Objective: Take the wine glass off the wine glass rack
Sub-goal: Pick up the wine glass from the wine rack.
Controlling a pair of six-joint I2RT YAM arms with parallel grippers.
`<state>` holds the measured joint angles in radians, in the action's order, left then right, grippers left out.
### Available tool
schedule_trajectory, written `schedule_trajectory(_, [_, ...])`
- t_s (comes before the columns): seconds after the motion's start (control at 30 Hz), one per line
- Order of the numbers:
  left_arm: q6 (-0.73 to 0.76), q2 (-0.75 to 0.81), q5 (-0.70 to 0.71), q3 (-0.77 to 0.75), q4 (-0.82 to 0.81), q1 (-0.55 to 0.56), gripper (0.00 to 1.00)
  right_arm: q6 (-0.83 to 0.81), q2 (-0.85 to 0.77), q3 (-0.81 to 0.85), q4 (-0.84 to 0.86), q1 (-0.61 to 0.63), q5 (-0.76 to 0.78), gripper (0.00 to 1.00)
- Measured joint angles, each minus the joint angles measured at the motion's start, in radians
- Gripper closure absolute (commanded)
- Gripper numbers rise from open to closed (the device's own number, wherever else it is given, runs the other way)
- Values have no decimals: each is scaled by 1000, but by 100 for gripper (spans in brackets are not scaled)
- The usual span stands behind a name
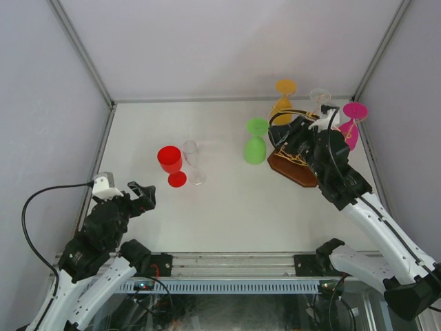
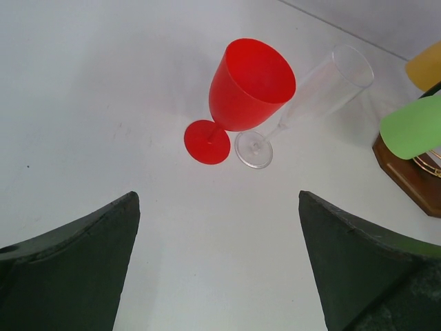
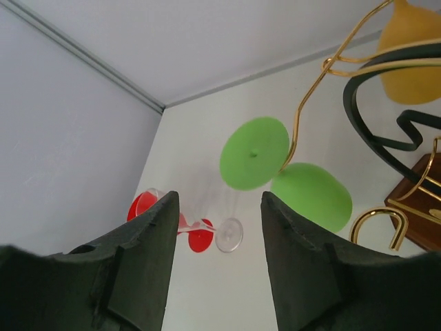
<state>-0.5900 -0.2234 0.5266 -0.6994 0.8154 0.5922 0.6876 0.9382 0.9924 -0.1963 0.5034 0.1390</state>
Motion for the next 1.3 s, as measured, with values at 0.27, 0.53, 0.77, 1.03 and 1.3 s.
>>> schedule_trajectory(0.27, [-12, 16, 20, 0, 11, 0, 0, -50, 92, 124, -45, -21, 32, 46])
schedule_trajectory(0.53, [-13, 13, 20, 0, 11, 0, 0, -47, 206, 160, -101, -127, -119, 47])
schedule_trajectory(0.77, [-13, 5, 20, 0, 11, 0, 0, -37, 249, 163, -112, -178, -245, 49])
schedule_trajectory(1.03, [-13, -17, 20, 0, 13, 0, 0, -64, 353, 219, -122, -179, -303, 48])
schedule_trajectory(1.3, [-13, -17, 21, 0, 15, 0, 0, -120, 395, 296, -171, -182, -317, 47])
